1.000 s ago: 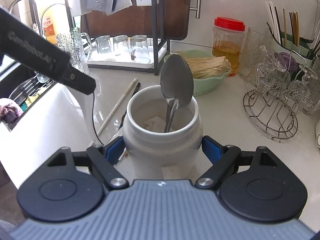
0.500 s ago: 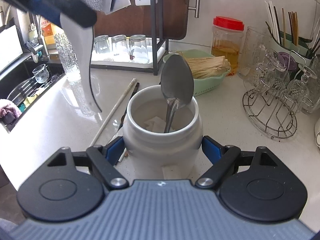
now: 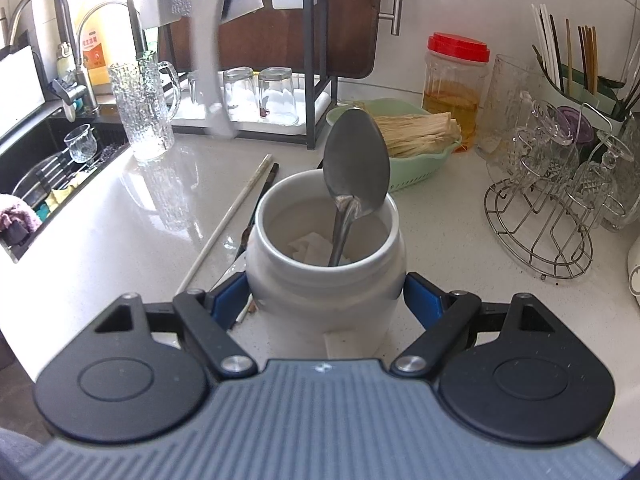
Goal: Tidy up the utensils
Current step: 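Lift the white ceramic spoon with the left gripper and carry it over the mug, then lower the ceramic spoon handle-first into the mug and open the left gripper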
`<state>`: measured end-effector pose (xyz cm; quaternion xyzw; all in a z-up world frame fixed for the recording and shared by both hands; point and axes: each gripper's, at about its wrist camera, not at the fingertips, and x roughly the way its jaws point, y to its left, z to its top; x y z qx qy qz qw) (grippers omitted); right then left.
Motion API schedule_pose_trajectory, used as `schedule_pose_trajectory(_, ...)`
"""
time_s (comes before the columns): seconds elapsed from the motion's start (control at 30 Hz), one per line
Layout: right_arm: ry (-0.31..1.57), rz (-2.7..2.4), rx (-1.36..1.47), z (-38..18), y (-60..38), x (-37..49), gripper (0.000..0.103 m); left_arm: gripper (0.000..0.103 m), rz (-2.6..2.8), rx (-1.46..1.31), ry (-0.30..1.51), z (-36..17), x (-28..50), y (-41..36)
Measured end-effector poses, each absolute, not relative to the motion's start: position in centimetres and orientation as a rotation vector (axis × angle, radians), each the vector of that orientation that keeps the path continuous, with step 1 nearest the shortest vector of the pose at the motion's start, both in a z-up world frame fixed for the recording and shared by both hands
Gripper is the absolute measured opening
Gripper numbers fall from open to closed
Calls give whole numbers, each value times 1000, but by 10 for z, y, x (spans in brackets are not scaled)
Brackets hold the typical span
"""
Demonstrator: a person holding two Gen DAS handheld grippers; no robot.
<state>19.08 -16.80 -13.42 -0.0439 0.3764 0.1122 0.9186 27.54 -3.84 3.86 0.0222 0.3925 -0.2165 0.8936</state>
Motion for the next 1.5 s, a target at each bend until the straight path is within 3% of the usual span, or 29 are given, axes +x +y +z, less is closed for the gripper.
schedule_pose_trajectory(0.33, 771, 234, -91, -134, -168, 191, 87, 45, -529, 73, 834, 33, 272, -76)
schedule_pose_trajectory(0.77, 751, 262, -91, -136, -172, 189, 86, 45, -546, 58, 1083, -26, 301, -85)
schedule_pose_trajectory(1.5, 706, 282, -114, -140, -171, 189, 87, 42, -516, 191, 1232, -72, 310, -120)
